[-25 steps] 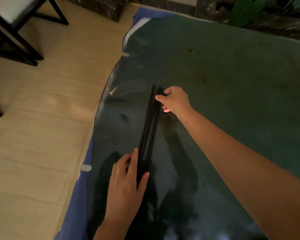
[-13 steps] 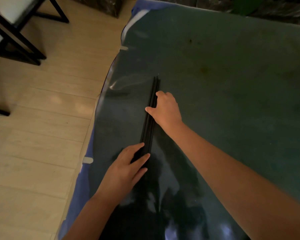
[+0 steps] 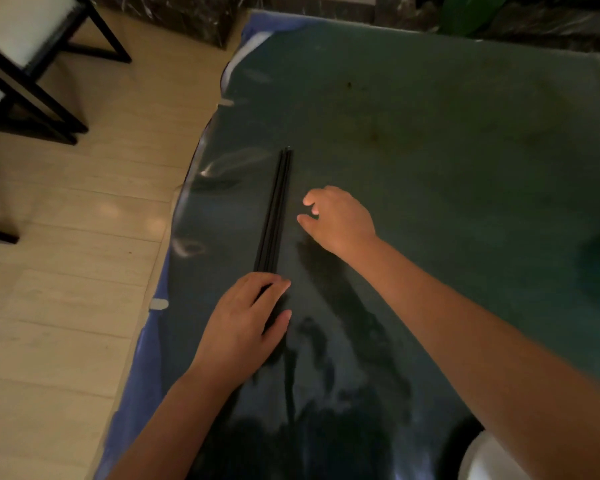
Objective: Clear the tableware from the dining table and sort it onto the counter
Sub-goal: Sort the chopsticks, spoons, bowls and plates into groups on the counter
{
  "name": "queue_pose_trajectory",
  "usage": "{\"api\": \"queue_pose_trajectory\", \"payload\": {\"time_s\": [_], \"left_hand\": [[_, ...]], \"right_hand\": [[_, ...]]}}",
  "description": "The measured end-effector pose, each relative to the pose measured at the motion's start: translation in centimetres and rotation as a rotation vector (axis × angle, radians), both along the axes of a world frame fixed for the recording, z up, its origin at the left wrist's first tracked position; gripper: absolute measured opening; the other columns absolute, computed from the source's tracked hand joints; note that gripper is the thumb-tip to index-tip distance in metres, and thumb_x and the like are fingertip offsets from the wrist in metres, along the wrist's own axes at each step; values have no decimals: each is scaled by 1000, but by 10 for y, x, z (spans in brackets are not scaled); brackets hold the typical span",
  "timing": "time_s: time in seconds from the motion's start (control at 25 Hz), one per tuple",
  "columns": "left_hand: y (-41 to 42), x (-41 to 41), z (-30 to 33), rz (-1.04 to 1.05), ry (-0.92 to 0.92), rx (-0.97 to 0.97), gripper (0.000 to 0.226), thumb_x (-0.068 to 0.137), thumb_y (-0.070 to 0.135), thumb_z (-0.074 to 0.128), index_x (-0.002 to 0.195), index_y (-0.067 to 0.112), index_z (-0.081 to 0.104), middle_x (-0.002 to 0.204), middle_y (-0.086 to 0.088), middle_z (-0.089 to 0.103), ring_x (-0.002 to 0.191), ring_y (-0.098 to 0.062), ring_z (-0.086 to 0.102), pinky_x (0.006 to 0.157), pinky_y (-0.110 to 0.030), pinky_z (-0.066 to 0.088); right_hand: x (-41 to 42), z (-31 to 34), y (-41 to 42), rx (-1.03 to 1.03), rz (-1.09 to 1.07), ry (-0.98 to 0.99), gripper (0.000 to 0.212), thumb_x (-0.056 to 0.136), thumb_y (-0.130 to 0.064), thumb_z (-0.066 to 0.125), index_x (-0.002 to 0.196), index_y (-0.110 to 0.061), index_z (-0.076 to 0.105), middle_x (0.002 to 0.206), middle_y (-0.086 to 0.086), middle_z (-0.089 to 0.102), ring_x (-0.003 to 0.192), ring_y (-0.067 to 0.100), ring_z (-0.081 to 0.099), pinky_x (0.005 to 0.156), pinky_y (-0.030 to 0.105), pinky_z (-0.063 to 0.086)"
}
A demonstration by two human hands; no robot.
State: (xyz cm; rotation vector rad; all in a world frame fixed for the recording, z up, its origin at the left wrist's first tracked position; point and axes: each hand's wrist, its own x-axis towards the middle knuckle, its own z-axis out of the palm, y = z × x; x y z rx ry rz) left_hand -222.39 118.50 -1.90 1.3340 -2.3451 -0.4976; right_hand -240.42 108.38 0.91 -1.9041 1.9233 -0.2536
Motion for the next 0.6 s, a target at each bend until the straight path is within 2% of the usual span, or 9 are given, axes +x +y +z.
{"api": "queue_pose_trajectory", "payload": {"time_s": [0.08,0.16,0.24,0.32,0.48,0.6], "left_hand": [[17,-24,17,-6,40,18,27,84,27,50,95,7,65,88,-5,66,79,-21,62,72,-35,51],[45,-54,36,-10,62,34,25,84,29,48,87,9,63,77,-1,65,70,-19,62,67,-31,47],[81,-85,51,-14,76,48,26,84,31,47,86,11,63,74,1,64,67,-17,63,67,-27,45],[122,-114,63,-32,76,58,30,83,34,46,91,12,65,78,1,67,70,-16,64,67,-28,48],[207,-157,78,-99,-4,59,37,81,40,45,100,15,65,85,1,70,70,-19,66,64,-30,53],[255,-173,79,-15,-122,185,37,78,55,40,89,25,59,75,9,63,61,-12,59,52,-23,46]], "right_hand": [[-32,18,36,-52,97,116,29,89,-28,55,111,-10,60,107,10,60,101,29,58,78,41,52],[-67,36,85,-98,183,241,28,89,-26,52,111,-9,59,106,10,59,102,30,56,78,40,49],[-100,53,137,-102,248,333,28,90,-26,50,112,-10,58,107,9,58,103,30,54,80,40,47],[-132,68,190,-69,269,375,30,90,-27,48,113,-11,57,110,9,57,105,30,52,84,41,45],[-181,85,294,-68,190,276,30,88,-22,52,113,-8,60,113,13,60,106,33,54,85,44,47],[-195,77,351,-12,104,134,33,90,-26,53,122,-16,57,122,6,58,113,26,52,89,37,47]]}}
